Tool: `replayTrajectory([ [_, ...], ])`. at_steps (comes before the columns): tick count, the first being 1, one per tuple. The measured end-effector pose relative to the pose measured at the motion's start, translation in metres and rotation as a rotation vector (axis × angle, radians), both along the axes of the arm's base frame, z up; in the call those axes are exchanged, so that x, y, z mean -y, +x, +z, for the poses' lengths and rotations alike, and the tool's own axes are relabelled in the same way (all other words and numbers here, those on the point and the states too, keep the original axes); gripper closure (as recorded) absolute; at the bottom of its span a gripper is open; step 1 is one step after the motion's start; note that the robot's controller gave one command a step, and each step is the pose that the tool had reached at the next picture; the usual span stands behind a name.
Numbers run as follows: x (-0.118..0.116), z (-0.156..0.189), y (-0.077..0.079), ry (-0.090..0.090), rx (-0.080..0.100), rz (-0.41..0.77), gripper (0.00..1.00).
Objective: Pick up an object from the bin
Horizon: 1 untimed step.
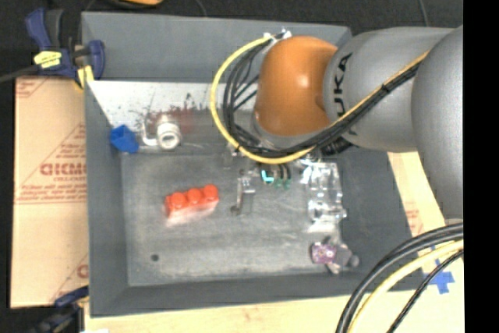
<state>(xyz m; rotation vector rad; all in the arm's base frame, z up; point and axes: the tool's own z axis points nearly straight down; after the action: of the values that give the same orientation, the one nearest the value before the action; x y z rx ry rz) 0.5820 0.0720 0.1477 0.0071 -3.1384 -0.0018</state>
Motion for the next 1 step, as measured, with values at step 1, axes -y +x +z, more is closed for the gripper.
replayTrajectory([
  [1,-0.0656,-0.0504,-0.0007,0.002,0.001,0.004,0.00],
])
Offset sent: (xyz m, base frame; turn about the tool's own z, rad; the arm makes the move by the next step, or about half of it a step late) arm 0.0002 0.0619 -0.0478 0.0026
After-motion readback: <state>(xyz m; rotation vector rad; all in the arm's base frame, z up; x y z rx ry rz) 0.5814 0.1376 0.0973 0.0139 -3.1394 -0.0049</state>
